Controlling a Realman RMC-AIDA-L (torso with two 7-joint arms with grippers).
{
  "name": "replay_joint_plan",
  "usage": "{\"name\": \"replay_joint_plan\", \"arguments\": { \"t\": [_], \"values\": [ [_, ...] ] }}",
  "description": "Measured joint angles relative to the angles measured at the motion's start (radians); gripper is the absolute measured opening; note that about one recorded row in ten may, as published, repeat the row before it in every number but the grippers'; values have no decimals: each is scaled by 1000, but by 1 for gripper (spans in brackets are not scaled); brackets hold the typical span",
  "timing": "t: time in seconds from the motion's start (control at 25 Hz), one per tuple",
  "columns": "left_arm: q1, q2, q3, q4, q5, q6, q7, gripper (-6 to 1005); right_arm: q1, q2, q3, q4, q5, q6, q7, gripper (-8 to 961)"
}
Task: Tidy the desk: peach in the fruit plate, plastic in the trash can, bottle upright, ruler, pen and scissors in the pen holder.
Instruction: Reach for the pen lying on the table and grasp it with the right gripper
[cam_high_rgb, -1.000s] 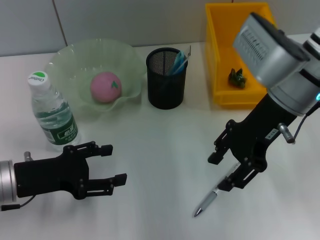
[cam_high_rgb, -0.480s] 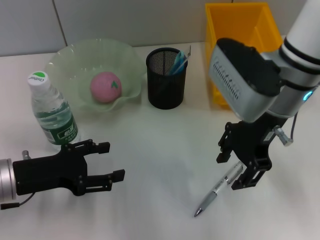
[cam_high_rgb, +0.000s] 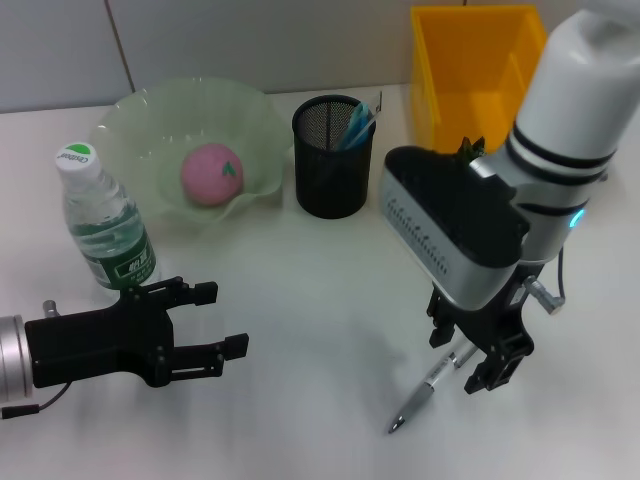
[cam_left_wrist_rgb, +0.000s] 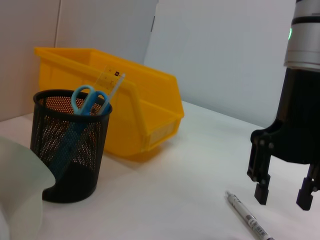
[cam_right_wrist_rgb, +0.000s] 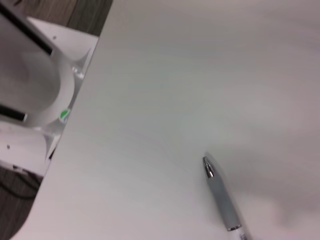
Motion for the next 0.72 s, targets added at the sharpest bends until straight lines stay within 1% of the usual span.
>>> {"name": "replay_joint_plan", "arguments": {
  "t": [0.12,0.16,0.44,0.56,0.72],
  "values": [
    [0,0,0,0,0,0,-1,831,16,2,-40,27,2,29,-1,611],
    [0,0,0,0,0,0,-1,831,21,3,-69,39,2,45,-1,603],
    [0,0,0,0,0,-2,-11,830,29,6,-118,56,3,84,-1,548],
    [-2,0,0,0,0,-6,-12,830,35,7,-156,76,9,119,-2,547],
    [-3,1,0,0,-1,-7,-12,830,36,7,-176,82,16,132,-3,545]
  ]
}}
